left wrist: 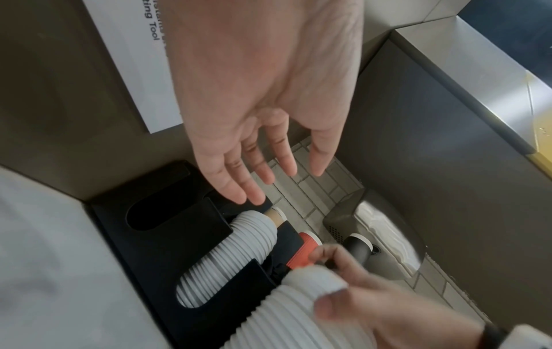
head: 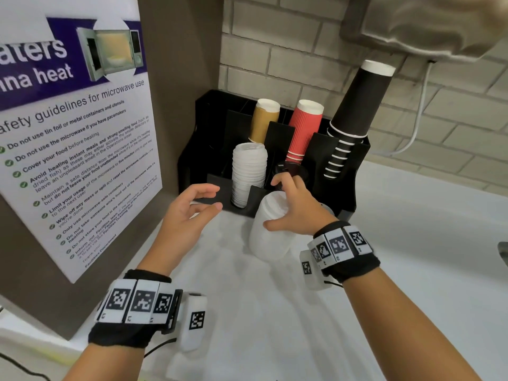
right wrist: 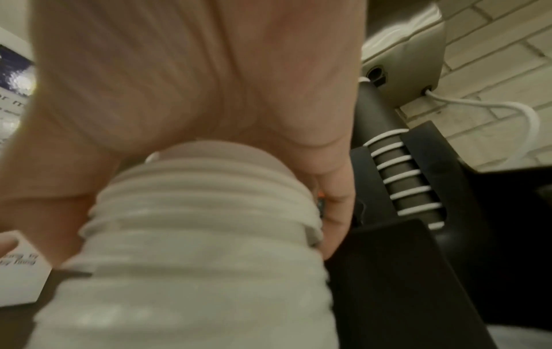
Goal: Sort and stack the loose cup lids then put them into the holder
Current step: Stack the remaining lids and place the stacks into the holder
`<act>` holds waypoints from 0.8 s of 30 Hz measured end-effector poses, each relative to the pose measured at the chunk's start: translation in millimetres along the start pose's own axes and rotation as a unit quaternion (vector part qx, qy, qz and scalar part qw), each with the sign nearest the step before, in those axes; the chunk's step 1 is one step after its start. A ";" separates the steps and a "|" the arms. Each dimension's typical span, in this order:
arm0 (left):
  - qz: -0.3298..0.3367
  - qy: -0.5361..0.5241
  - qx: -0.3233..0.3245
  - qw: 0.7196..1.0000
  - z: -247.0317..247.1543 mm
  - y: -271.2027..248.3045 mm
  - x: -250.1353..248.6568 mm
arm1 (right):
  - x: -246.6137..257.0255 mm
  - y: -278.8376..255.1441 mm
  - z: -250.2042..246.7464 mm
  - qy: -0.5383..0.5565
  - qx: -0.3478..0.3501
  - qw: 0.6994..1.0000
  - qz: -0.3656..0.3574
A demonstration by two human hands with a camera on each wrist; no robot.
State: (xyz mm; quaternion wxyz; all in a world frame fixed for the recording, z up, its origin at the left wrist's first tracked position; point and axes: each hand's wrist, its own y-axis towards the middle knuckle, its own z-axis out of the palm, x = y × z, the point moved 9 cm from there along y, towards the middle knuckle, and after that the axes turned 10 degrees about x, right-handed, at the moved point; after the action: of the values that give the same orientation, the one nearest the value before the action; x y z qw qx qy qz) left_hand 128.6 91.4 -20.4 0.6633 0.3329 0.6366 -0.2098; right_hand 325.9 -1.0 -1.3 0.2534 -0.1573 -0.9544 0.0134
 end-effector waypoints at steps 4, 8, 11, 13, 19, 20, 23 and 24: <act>0.003 -0.002 0.049 0.999 26.0 0.3 -3.0 | 26.4 -15.6 -26.4 0.066 -0.073 0.993 -0.065; 0.022 -0.052 0.131 0.990 61.5 1.7 -7.2 | 58.6 -31.4 -20.6 0.199 -0.039 0.973 -0.107; 0.046 -0.084 0.144 0.985 69.0 2.4 -11.7 | 69.4 -40.8 -14.1 0.242 -0.012 0.963 -0.119; 0.053 -0.083 0.143 0.985 68.3 1.5 -13.8 | 68.9 -46.3 -16.7 0.245 -0.001 0.963 -0.116; 0.057 -0.045 0.146 0.987 70.6 0.5 -16.4 | 64.6 -56.4 -28.3 0.237 0.028 0.964 -0.117; 0.057 -0.044 0.145 0.987 71.3 0.6 -16.9 | 64.3 -57.0 -29.7 0.234 0.026 0.965 -0.117; 0.059 -0.043 0.147 0.986 73.5 1.2 -18.2 | 63.6 -58.6 -32.7 0.231 0.018 0.966 -0.117; 0.060 -0.042 0.147 0.986 74.1 1.4 -18.7 | 63.6 -59.1 -33.3 0.232 0.015 0.965 -0.118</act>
State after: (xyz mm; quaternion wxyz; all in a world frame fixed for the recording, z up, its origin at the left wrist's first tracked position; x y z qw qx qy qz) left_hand 179.9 37.1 -4.2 0.6447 0.4555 0.5490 -0.2748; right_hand 272.5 -39.5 64.3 0.4697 -0.0383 -0.8811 -0.0391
